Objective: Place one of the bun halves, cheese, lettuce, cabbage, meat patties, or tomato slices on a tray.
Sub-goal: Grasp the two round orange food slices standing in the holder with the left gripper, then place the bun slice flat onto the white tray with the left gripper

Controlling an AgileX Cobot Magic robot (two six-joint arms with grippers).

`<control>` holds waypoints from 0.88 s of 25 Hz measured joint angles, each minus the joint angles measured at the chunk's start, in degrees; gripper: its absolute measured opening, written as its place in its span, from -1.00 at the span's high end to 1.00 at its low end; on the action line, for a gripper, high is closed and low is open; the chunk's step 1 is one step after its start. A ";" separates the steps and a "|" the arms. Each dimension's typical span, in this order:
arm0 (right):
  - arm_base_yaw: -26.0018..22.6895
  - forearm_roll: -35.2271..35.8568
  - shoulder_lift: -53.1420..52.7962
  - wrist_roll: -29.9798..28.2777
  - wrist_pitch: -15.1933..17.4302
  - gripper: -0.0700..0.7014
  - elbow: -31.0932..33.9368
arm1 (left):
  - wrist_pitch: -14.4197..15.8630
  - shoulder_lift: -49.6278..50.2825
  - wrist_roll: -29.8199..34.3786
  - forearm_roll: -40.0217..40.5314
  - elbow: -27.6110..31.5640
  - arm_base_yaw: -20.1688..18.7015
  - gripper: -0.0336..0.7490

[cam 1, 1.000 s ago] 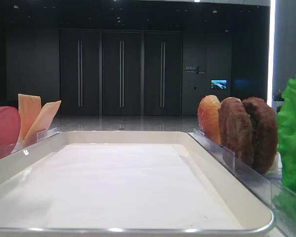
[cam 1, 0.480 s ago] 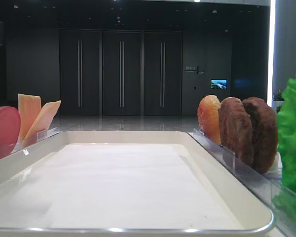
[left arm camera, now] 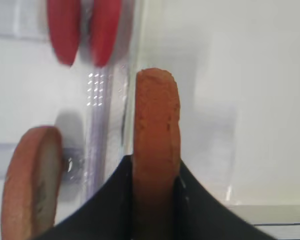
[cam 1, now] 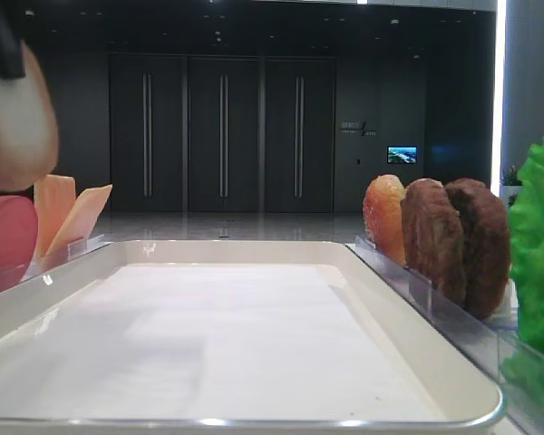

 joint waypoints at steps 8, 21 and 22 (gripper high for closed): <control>0.00 0.00 0.00 0.00 0.00 -0.11 0.00 | -13.07 8.43 10.02 -9.37 -1.98 0.00 0.57; 0.00 0.00 0.00 0.00 0.00 -0.11 0.00 | -28.15 25.88 52.58 -51.39 -2.07 0.00 0.58; 0.00 0.00 0.00 0.00 0.00 -0.11 0.00 | -28.28 26.34 53.25 -51.86 -2.07 0.00 0.58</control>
